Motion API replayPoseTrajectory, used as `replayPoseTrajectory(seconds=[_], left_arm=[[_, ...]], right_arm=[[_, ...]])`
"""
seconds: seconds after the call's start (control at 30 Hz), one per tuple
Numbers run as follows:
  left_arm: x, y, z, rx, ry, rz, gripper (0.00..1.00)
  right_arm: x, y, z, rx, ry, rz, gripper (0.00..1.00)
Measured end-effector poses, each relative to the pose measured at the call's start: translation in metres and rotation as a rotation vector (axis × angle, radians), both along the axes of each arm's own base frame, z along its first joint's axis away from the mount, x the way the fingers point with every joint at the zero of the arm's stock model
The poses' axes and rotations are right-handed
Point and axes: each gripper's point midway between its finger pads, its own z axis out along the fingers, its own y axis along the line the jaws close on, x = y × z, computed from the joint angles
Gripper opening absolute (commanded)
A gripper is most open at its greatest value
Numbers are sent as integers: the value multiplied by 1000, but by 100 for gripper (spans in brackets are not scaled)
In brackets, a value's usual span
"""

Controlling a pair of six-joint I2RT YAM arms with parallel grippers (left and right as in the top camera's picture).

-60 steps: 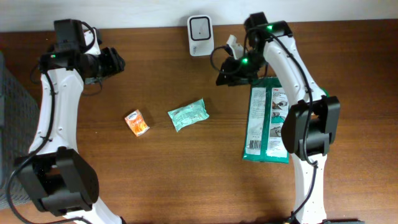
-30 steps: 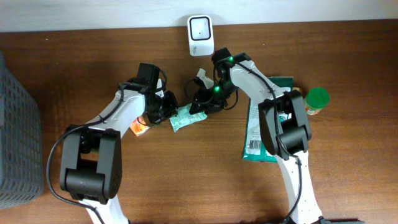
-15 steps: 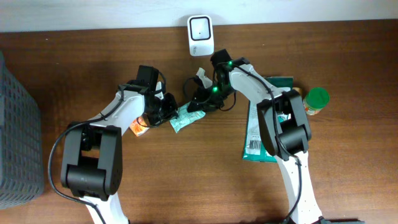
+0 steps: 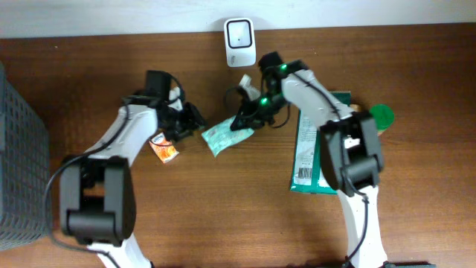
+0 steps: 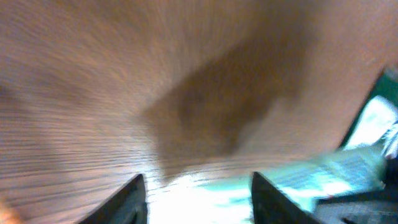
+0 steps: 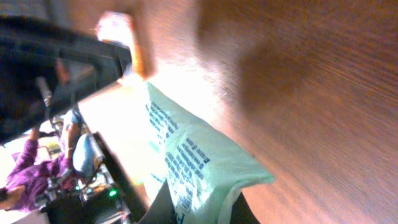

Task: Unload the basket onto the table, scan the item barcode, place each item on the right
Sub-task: 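Lift the pouch with the right gripper toward the scanner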

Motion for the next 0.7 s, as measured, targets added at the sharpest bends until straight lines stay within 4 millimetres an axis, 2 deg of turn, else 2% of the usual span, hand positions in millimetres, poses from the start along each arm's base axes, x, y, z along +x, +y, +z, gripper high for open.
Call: replayPoseTrajectory(seconds=[0.03, 0.07, 0.1, 0.13, 0.23, 0.4, 0.47, 0.53, 0.6, 0.7], left_arm=[[6, 9, 12, 7, -37, 20, 64], [12, 19, 23, 16, -71, 40, 72], [17, 32, 29, 34, -91, 68, 81], [18, 39, 28, 50, -91, 84, 99], [20, 51, 25, 100, -93, 109, 99], [22, 66, 21, 186, -99, 142, 99], [23, 74, 19, 228, -102, 157, 99], [24, 82, 18, 270, -105, 174, 99], [25, 91, 17, 323, -109, 194, 99], [32, 109, 20, 415, -143, 237, 99]], right_arm=[[5, -11, 21, 26, -36, -14, 4], [14, -28, 52, 56, -98, -41, 4], [17, -38, 75, 75, -146, -58, 4], [20, -49, 96, 96, -191, -77, 4], [20, -75, 160, 147, -338, -118, 4], [5, -107, 235, 172, -526, -174, 4], [1, -117, 253, 173, -573, -195, 4], [0, -122, 258, 153, -590, -214, 4], [12, -127, 251, 77, -604, -261, 4], [45, -122, 252, -74, -734, -349, 4]])
